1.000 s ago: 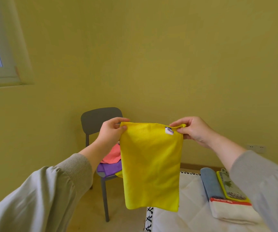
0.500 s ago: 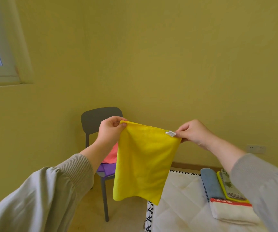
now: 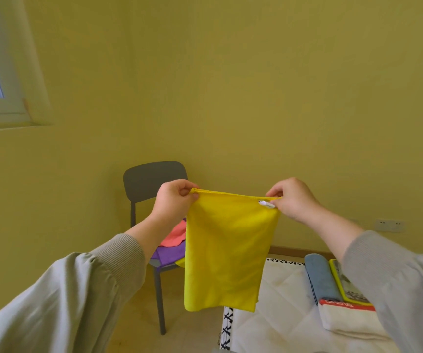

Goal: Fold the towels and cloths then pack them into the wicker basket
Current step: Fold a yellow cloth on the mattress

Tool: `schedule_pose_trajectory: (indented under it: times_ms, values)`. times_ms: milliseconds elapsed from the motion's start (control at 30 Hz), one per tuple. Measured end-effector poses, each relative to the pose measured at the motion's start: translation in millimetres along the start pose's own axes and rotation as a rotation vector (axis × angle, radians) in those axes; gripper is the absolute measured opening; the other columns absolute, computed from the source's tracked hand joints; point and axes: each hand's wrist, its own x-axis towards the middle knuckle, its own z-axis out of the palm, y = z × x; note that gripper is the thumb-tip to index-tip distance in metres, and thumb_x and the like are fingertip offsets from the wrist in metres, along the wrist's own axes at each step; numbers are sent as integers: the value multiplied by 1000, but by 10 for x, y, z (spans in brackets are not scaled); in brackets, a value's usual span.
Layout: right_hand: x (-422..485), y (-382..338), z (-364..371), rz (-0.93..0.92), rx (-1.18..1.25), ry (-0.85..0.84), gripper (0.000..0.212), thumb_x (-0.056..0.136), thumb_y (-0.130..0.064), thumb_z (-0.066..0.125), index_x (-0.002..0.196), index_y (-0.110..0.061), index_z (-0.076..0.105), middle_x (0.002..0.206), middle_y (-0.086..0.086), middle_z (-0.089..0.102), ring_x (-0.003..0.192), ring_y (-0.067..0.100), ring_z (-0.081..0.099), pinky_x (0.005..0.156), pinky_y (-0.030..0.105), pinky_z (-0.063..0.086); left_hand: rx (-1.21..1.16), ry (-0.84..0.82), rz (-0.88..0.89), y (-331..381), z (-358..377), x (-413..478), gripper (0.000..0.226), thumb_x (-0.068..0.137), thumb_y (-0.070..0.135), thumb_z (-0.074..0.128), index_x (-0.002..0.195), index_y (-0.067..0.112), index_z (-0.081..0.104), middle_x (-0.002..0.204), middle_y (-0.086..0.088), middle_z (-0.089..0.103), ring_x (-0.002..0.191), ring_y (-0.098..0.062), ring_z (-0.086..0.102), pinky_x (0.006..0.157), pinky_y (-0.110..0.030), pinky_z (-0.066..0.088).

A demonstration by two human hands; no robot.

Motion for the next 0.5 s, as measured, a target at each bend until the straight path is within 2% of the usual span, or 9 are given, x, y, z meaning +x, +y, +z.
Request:
schedule_pose_trajectory:
  times_ms: [67,100,167,233,267,367,500]
  values:
    - [-7,31,-2,-1,-21,2,11,86,-8,62,82,-14,71,78,4,63,73,19,54,59,26,36,63,-32,5,-12,17,9,13,89,8,64,100,11,71,83,0,69,76,-12,63,74,-31,57]
    - [-14,47,-7,20,50,1,12,88,-10,61,79,-14,68,75,4,60,69,18,51,57,27,35,49,-35,-11,-19,24,17,11,90,10,64,98,10,71,82,-1,68,76,-15,64,77,-34,57]
    - [-40,90,-20,104,377,-43,14,90,-11,59,77,-12,61,71,6,53,67,19,46,58,27,34,-36,-54,-70,-25,41,18,7,91,14,63,89,12,69,77,-6,65,73,-20,61,78,-40,58]
    - [-83,134,-17,237,753,-111,12,92,-11,58,80,-10,58,77,9,56,72,22,53,66,30,46,-87,-92,-118,-48,90,20,12,93,18,60,85,11,67,73,-10,58,68,-22,57,75,-42,57]
    - [-102,169,-10,275,823,-126,11,92,-11,58,82,-11,58,80,9,59,74,22,56,67,33,49,-90,-107,-129,-56,126,21,14,94,19,59,85,10,66,72,-11,55,66,-22,54,72,-40,56]
    - [-127,299,19,284,736,-101,10,91,-13,60,81,-13,60,82,9,59,79,23,55,65,31,45,-101,-124,-175,-95,266,44,18,95,24,56,89,10,66,72,-10,49,65,-21,46,61,-33,45]
    - [-117,535,57,319,742,-118,4,90,-9,61,87,-10,64,91,12,62,90,25,56,79,35,44,-99,-152,-239,-244,488,95,20,95,28,57,84,13,65,67,-8,45,58,-18,40,55,-28,37]
